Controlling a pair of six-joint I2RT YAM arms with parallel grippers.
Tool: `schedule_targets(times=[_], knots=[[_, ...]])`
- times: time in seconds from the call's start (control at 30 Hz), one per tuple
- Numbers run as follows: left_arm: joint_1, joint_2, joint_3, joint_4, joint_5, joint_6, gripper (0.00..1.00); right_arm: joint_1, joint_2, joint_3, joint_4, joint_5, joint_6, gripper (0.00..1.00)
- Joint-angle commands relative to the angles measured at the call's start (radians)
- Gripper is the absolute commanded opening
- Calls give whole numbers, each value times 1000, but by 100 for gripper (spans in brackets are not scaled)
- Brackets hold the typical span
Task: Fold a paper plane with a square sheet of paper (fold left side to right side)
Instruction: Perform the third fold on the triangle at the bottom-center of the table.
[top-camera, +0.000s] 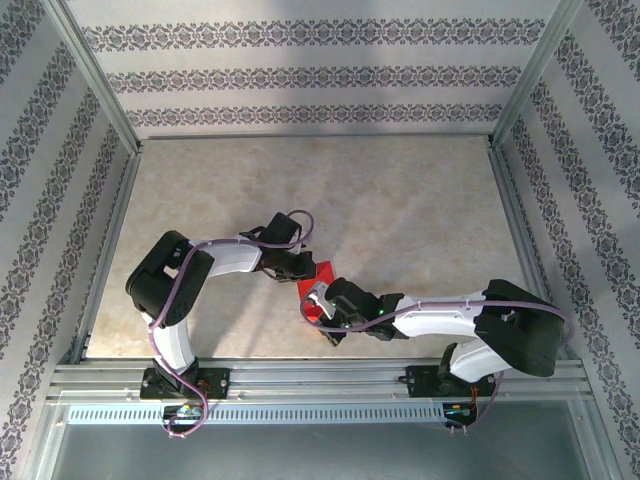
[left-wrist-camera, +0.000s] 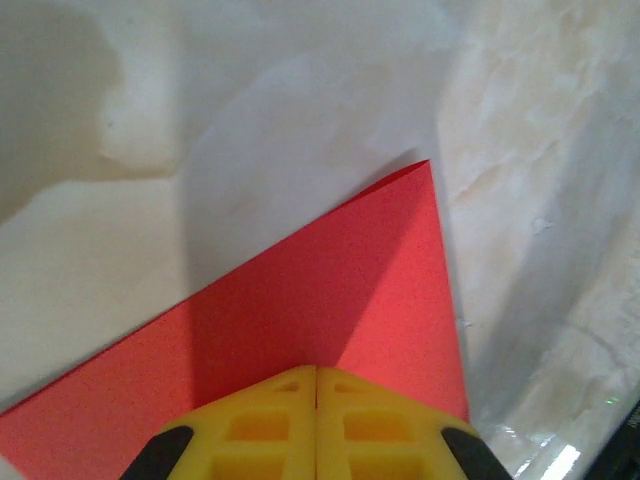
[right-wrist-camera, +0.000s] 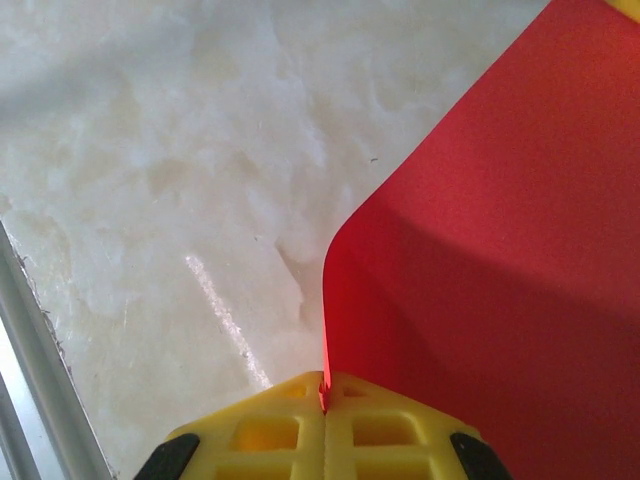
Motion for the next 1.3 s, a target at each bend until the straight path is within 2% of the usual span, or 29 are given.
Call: schedule_targets(times=[0.0,0.57,1.27], knots=[[-20,16,14,-79,-54,50,8,-21,-11,-21,25,-39,25,0],[-42,48,30,-129,-88,90,5,-138,-37,-43,28,-86,112,0],[-45,60,35,-133,-91,95,4,-245,-8,-25,10,-84,117,0]])
